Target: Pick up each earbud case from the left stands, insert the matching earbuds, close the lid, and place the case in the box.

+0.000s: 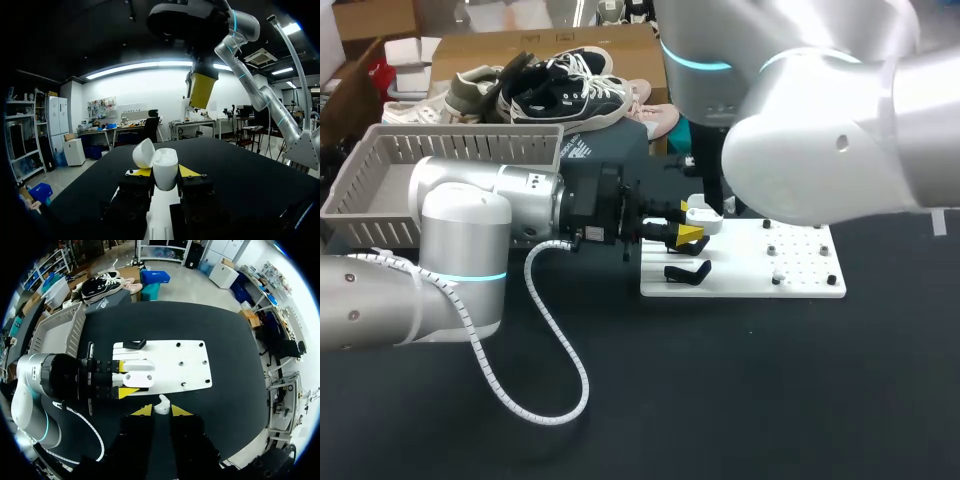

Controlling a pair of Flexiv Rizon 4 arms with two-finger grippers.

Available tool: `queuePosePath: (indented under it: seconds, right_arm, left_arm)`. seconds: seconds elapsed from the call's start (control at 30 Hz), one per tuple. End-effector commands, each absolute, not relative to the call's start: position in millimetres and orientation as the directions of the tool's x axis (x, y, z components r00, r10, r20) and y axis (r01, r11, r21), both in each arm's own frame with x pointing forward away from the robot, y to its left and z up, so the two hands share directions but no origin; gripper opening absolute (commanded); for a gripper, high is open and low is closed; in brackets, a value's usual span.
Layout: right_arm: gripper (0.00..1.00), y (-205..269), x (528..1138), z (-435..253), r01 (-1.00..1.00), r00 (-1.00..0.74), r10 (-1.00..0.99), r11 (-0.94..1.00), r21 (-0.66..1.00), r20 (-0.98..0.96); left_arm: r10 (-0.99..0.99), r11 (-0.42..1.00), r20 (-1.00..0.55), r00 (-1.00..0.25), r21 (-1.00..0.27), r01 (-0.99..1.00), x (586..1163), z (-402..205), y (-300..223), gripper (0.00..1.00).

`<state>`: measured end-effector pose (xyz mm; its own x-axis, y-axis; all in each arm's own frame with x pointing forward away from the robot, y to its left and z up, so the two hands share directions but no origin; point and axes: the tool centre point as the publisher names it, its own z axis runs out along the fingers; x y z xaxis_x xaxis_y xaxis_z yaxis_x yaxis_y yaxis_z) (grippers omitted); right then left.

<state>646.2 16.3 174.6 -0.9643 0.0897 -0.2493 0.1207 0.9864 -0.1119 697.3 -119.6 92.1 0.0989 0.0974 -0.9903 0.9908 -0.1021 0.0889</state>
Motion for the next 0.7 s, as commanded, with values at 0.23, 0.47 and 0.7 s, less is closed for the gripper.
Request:
queuePosePath:
  seconds: [0.23, 0.47, 0.7]
  right_arm:
    - [0.00, 19.8, 650.2, 175.7, 0.191, -0.960, 0.165, 0.977, -0.099, -0.228]
    - [0.00, 26.0, 653.8, 175.1, 0.208, -0.966, 0.186, 0.972, -0.112, -0.180]
    - [0.00, 35.5, 655.0, 174.7, 0.173, -0.977, 0.157, 0.980, -0.104, -0.142]
  left_arm:
    - [0.095, -0.104, -0.990, 0.100, 0.090, 0.991, 698.1, 91.5, -119.4, 0.00]
    - [0.095, -0.104, -0.990, 0.100, 0.090, 0.991, 698.1, 91.5, -119.4, 0.00]
    - [0.095, -0.104, -0.990, 0.100, 0.090, 0.991, 698.1, 91.5, -119.4, 0.00]
